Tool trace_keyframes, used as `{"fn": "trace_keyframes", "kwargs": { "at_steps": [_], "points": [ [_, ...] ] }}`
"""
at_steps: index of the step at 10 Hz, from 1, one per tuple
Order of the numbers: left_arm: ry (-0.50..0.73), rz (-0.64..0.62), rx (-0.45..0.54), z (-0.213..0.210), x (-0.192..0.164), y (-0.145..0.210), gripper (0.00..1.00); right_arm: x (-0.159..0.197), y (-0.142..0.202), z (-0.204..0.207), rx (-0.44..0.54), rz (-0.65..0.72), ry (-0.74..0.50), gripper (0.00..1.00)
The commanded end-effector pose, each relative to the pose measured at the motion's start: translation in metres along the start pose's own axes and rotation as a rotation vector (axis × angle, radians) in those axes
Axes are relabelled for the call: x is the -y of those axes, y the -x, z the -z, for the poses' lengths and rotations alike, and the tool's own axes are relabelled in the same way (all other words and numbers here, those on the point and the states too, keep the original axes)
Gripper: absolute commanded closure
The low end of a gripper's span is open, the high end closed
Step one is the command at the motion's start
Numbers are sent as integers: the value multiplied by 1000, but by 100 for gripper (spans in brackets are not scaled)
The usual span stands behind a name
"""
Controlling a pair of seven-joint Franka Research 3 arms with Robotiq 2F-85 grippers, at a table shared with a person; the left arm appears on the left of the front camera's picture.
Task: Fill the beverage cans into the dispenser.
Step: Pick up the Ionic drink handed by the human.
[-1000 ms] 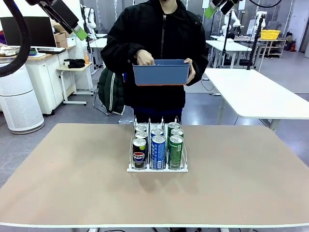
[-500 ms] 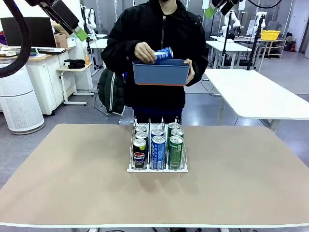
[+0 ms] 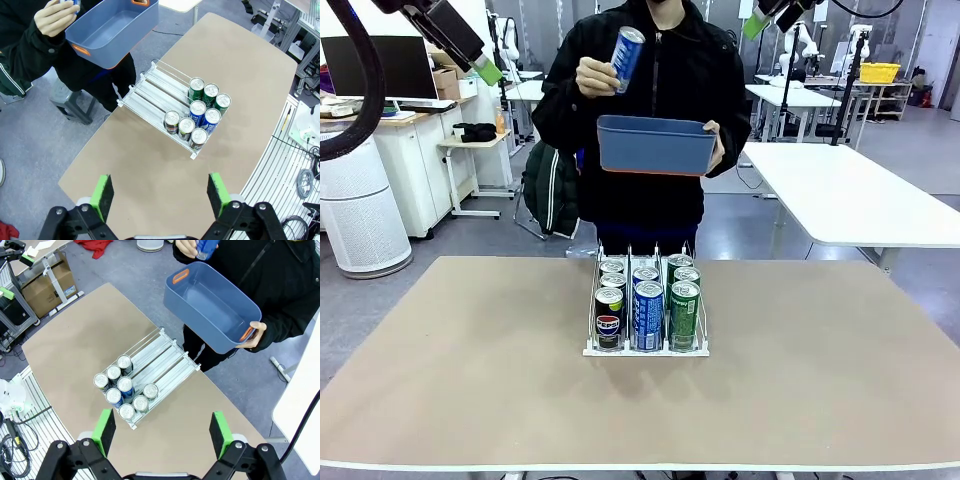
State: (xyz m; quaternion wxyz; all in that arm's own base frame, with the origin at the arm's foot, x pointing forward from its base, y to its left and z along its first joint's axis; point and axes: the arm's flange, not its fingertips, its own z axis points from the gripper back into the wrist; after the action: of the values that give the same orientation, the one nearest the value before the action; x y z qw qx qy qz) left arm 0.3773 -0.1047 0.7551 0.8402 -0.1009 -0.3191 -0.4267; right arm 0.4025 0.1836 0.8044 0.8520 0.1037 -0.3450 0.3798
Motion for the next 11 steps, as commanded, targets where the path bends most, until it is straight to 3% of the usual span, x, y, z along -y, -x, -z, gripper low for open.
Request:
{"fn": "trace_keyframes", "kwargs": {
  "at_steps": [1, 11],
  "points": [
    [4, 1, -1, 0, 0, 2, 0, 0, 0, 0, 0, 2, -3, 0],
    [4, 1, -1, 0, 0, 2, 0, 0, 0, 0, 0, 2, -3, 0]
  ]
}}
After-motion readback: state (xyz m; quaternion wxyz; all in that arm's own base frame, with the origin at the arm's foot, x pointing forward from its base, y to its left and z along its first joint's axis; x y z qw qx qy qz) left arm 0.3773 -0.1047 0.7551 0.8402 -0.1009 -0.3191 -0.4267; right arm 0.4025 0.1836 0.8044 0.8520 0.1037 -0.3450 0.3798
